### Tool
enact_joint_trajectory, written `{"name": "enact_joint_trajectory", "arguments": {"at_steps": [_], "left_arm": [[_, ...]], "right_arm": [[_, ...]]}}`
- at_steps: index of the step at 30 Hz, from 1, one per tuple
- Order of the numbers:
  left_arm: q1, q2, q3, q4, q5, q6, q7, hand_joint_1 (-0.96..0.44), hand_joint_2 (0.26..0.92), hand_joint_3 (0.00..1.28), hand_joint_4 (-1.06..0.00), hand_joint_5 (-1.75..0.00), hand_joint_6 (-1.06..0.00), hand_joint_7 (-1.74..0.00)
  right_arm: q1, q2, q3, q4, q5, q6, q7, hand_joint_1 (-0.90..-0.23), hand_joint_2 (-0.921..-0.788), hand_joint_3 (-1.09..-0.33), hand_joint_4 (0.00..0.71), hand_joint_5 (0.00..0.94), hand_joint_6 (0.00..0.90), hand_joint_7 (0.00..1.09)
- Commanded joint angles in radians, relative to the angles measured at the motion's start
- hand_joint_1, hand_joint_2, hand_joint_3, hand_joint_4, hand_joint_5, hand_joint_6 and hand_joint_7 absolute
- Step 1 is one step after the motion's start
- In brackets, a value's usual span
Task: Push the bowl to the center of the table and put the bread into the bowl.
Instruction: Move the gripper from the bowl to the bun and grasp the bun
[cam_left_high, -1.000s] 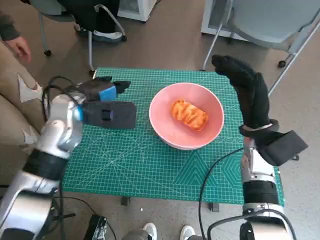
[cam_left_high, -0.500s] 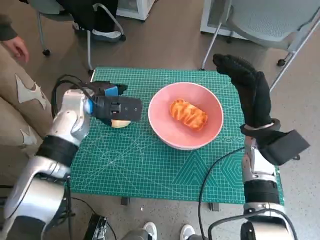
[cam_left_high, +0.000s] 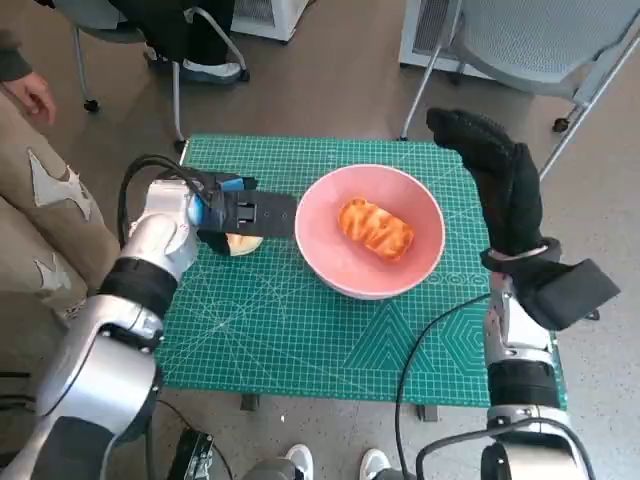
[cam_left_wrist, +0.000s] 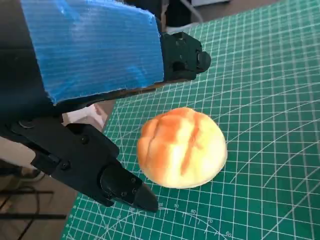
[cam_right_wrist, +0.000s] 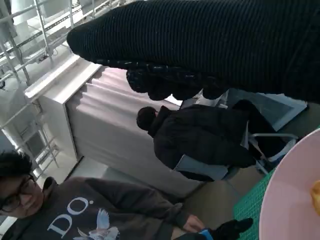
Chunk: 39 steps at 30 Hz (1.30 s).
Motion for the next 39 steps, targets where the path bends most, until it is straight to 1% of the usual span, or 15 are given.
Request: {"name": "enact_joint_trajectory", "arguments": {"at_steps": [1,9,21,39], "left_arm": [[-0.036,-0.021,-0.017,0.045,0.005,0.000,0.009,-0.25,0.645,0.00,0.00,0.00,-0.08,0.00],[-0.046,-0.037,-0.044,0.078,0.011,-0.014,0.014,-0.30,0.650,0.00,0.00,0.00,-0.08,0.00],[-0.041,-0.045,-0.070,0.112,0.014,-0.037,0.047,-0.35,0.660,0.01,0.00,0.00,-0.07,0.00],[-0.041,-0.060,-0.087,0.146,0.013,-0.020,0.086,-0.39,0.686,0.01,0.00,0.00,-0.07,0.00]], "right_arm": [[0.023,-0.009,-0.004,-0.004,0.006,0.018,0.002,-0.691,-0.921,-0.867,0.147,0.001,-0.001,0.44],[0.030,-0.012,-0.005,-0.013,0.003,0.024,-0.003,-0.689,-0.921,-0.869,0.147,0.001,-0.001,0.44],[0.041,-0.014,-0.006,-0.028,-0.002,0.027,-0.010,-0.691,-0.921,-0.872,0.148,0.001,-0.001,0.44],[0.075,-0.029,-0.005,-0.073,-0.008,0.036,-0.017,-0.682,-0.921,-0.874,0.148,0.001,-0.001,0.44]]}}
